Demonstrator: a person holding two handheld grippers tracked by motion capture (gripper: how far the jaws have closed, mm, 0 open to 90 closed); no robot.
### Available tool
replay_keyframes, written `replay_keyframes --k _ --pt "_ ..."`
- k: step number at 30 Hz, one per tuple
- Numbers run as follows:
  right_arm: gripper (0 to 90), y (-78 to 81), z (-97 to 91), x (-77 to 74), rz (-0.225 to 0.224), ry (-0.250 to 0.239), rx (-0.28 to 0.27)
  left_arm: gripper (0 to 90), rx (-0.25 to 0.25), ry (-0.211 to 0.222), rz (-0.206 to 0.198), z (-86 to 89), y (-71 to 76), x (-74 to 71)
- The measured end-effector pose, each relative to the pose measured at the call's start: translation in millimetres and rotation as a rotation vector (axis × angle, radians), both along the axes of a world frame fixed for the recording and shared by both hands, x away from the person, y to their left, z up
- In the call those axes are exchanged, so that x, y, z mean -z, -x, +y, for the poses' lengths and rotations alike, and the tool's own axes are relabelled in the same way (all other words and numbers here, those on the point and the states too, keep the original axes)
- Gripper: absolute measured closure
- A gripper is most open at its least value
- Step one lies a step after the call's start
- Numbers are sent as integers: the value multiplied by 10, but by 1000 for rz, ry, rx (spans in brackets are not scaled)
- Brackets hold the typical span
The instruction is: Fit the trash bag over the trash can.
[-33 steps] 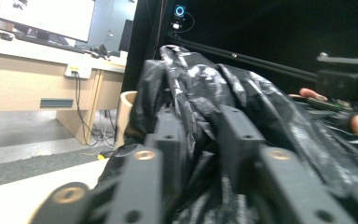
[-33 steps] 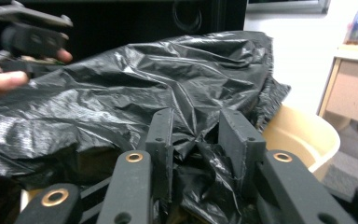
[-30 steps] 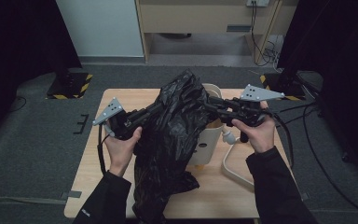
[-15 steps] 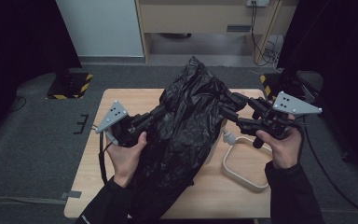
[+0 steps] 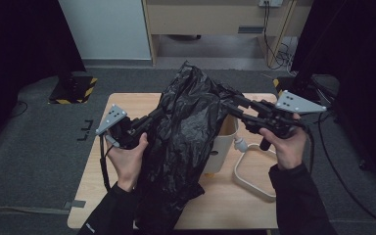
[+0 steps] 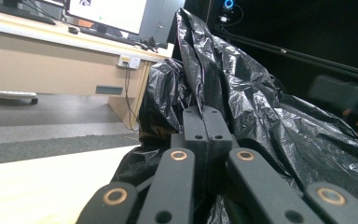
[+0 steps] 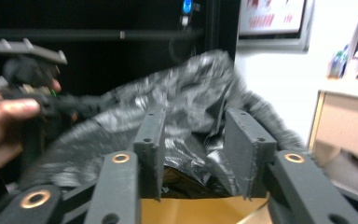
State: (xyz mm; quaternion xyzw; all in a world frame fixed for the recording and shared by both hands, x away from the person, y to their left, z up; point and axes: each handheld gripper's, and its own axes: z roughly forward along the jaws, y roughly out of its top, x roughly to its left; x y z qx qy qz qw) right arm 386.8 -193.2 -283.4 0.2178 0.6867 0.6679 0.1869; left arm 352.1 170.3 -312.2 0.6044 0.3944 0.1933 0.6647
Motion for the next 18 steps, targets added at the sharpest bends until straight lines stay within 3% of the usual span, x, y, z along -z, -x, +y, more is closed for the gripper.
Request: replay_keyframes --k 1,3,6,8,10,14,15,17,18 --pt "618 -71 87 32 28 33 -9 900 12 -3 -5 -24 25 -12" --pt "620 -97 115 42 41 43 -10 900 18 -6 -10 -33 44 -17" --pt "631 -173 208 68 88 96 -31 900 45 0 -12 -42 99 -19" --pt "619 -192 220 72 109 116 -35 900 83 12 -10 -55 146 -4" --pt "570 -199 196 74 124 133 -30 888 105 -6 -15 -85 214 21" --pt "515 -183 155 86 103 114 -21 897 107 -15 -25 -89 248 32" --pt "470 -144 95 76 77 69 -21 900 101 -10 -29 -78 241 25" --pt "453 -124 66 72 65 48 -24 900 99 -3 -30 -75 224 21" --pt "427 -45 -25 56 35 0 -19 900 98 9 -21 -79 191 15"
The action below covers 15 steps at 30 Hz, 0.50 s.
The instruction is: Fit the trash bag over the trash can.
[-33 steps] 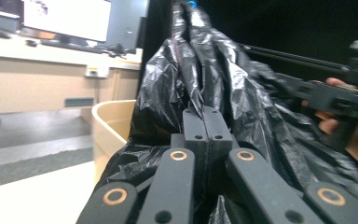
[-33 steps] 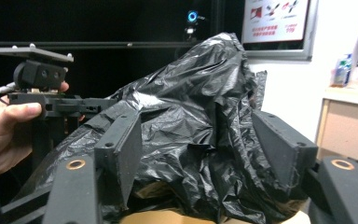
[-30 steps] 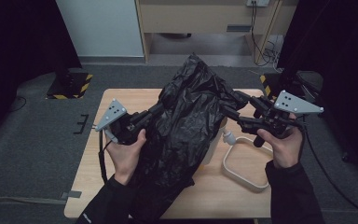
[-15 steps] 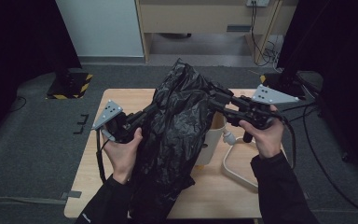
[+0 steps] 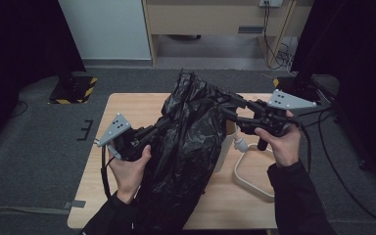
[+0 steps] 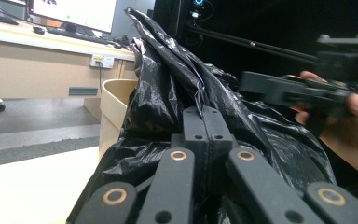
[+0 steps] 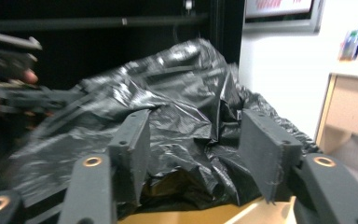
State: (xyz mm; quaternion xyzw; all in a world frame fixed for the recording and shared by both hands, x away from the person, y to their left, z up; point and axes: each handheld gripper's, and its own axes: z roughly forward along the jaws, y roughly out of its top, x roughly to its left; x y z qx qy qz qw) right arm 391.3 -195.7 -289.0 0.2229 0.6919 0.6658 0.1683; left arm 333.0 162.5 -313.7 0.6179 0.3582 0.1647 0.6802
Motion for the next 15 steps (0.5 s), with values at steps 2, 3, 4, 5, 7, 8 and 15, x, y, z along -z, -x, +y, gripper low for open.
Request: replay_keyframes --k 2,3,4,5,7,8,15 --pt "422 31 -28 -5 -9 -13 -1 900 -1 4 3 -5 -21 -2" --pt "414 72 -57 -10 -14 -26 -13 900 -7 11 8 -20 -44 -5" --pt "402 129 -74 -10 -19 -41 -31 900 -10 11 10 -32 -58 -7" --pt "382 175 -75 -3 -22 -42 -48 900 -17 11 11 -48 -70 -10" --pt "363 260 -49 27 -27 -34 -76 900 -28 4 10 -71 -93 -11" --pt "355 294 -23 51 -27 -30 -92 900 -28 7 11 -77 -103 -10" --pt "341 363 216 190 0 43 -173 900 -36 8 24 -79 -162 -8"
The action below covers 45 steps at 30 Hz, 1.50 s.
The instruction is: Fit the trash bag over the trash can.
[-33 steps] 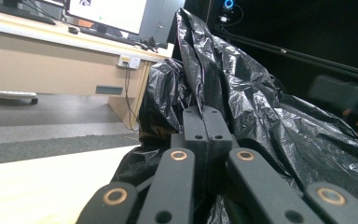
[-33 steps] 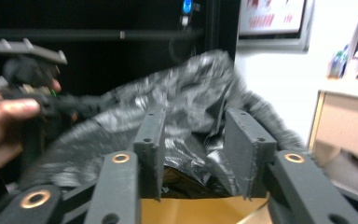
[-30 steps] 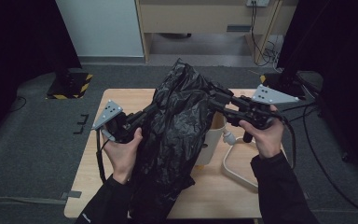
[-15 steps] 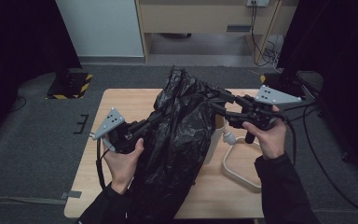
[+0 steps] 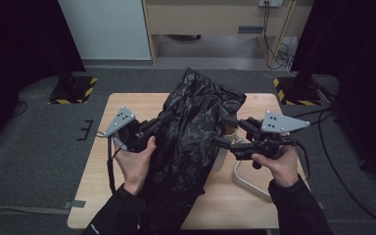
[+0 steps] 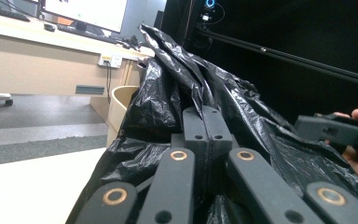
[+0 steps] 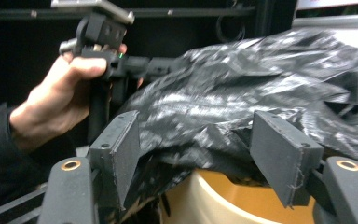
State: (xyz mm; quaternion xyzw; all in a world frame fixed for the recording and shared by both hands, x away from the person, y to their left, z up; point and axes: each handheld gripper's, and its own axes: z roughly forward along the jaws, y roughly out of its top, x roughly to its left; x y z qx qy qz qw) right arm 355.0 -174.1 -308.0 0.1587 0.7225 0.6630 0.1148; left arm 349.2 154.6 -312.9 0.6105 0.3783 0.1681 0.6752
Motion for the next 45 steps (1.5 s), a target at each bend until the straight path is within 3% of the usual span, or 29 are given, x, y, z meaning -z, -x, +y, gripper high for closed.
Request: replay_keyframes --k 1,3,4,6,9,10,11,15,17,20,26,32,35,36,38,41,42,43,45 --pt "378 -10 52 35 2 31 -6 900 5 -4 0 -2 -8 5" --pt "406 -13 65 45 -5 33 -8 898 8 -7 -1 -2 -10 9" --pt "529 -21 74 45 -4 34 -19 864 16 -7 -8 0 -13 12" --pt "560 -23 72 39 5 35 -21 841 25 -2 -20 11 -14 20" --pt "710 -37 65 26 26 29 -20 632 17 16 -59 44 -7 25" --pt "743 -40 64 11 60 22 -33 482 14 10 -79 62 -6 25" --pt "743 -40 64 11 60 22 -33 482 11 9 -91 77 -5 26" --pt "777 -81 61 -10 80 13 -53 332 7 0 -120 212 3 50" --pt "811 -88 41 -43 80 -34 -58 290 1 -6 -135 281 7 75" --pt "836 -106 -4 -97 69 -51 -37 272 16 14 -132 340 -26 126" --pt "861 -221 -51 -172 58 -51 29 276 57 52 -90 308 -127 246" --pt "857 -401 49 -136 97 42 73 340 93 98 -48 244 -159 293" --pt "845 -437 84 -109 132 85 72 478 133 137 -18 250 -142 294" --pt "824 -429 81 -101 129 107 77 587 152 155 -1 251 -121 288" --pt "812 -421 78 -99 127 110 78 626 158 156 3 249 -104 278" --pt "749 -405 51 -97 115 101 90 809 158 118 -15 232 -32 217" --pt "727 -401 34 -106 115 86 90 850 156 99 -25 226 -8 193" --pt "674 -387 -18 -151 113 39 82 889 152 84 -37 216 19 167" --pt "646 -382 -31 -168 111 26 84 893 146 72 -44 194 51 137"
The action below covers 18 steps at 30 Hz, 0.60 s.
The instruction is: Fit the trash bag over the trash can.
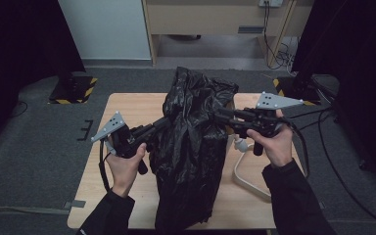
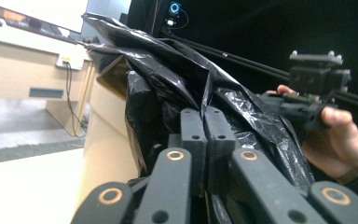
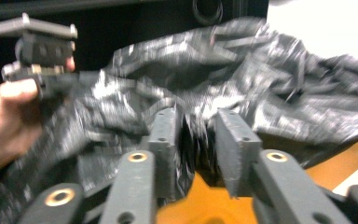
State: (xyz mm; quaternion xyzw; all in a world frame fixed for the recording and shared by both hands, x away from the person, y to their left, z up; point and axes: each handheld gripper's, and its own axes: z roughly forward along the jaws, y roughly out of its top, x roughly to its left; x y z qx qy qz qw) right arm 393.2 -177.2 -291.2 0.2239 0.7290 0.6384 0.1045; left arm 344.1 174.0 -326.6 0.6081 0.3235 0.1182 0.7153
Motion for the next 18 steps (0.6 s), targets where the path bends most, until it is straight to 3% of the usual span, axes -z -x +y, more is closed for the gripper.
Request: replay_keyframes --k 1,2,3,5,8,10,14,18 --pt "581 13 -54 -105 -21 -52 17 894 4 -12 -2 -26 15 -17" --pt "581 13 -54 -105 -21 -52 17 894 4 -12 -2 -26 15 -17" --pt "492 10 -70 -226 -37 -103 57 893 11 -14 3 -52 20 -19" --pt "468 0 -65 -275 -46 -116 69 893 11 -20 1 -62 21 -17" --pt "342 -66 23 -479 -85 -154 132 886 4 -26 -1 -64 28 -16" --pt "324 -118 114 -590 -95 -161 149 879 2 -30 -4 -67 34 -20" --pt "328 -219 384 -702 -105 -119 138 861 -4 -43 -13 -81 42 -26" --pt "344 -355 690 -593 -62 -49 120 841 -7 -50 -24 -79 52 -30"
